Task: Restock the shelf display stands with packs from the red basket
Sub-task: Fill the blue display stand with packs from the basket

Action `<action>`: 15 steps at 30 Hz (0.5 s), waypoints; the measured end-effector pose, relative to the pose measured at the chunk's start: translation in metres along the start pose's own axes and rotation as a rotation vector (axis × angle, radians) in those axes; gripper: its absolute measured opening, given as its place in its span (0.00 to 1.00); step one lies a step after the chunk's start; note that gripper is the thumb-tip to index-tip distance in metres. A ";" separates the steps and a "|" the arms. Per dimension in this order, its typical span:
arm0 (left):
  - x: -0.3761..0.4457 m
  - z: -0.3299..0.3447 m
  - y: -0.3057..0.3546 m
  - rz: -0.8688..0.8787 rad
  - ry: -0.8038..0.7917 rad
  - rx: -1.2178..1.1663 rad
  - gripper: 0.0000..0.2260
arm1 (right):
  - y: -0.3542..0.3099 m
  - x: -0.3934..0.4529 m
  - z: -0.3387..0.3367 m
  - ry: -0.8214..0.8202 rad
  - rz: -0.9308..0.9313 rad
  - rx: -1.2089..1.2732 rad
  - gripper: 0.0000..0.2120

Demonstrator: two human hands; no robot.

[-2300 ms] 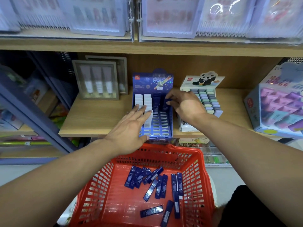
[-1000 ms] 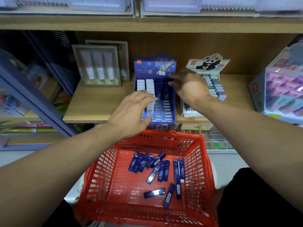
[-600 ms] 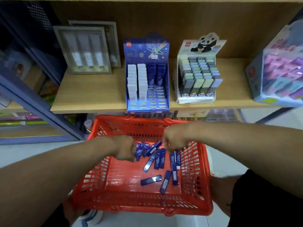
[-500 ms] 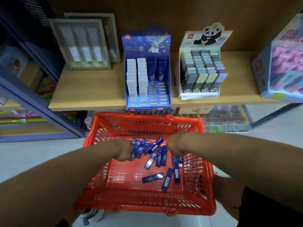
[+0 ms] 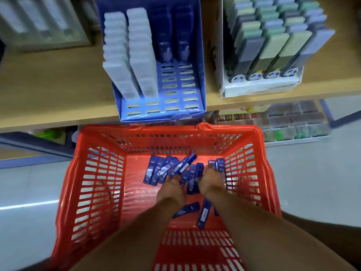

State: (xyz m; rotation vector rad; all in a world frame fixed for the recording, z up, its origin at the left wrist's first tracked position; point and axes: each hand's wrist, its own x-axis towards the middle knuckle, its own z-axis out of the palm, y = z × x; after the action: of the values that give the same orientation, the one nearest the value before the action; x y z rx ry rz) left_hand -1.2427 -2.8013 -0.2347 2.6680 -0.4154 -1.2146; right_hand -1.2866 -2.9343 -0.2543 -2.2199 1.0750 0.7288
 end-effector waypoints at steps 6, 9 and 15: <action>0.022 0.016 -0.005 0.025 0.039 -0.031 0.12 | 0.005 0.012 0.016 0.034 0.110 0.149 0.21; 0.023 0.019 -0.006 0.030 0.041 -0.084 0.10 | 0.003 0.013 0.019 0.043 0.175 0.265 0.23; 0.010 0.003 -0.017 0.097 -0.054 -0.138 0.08 | -0.011 0.000 0.001 0.013 0.076 0.150 0.16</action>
State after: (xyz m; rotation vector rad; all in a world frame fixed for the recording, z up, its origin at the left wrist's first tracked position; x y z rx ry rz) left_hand -1.2358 -2.7882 -0.2485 2.4746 -0.4467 -1.2417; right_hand -1.2779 -2.9283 -0.2526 -2.0693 1.1863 0.6437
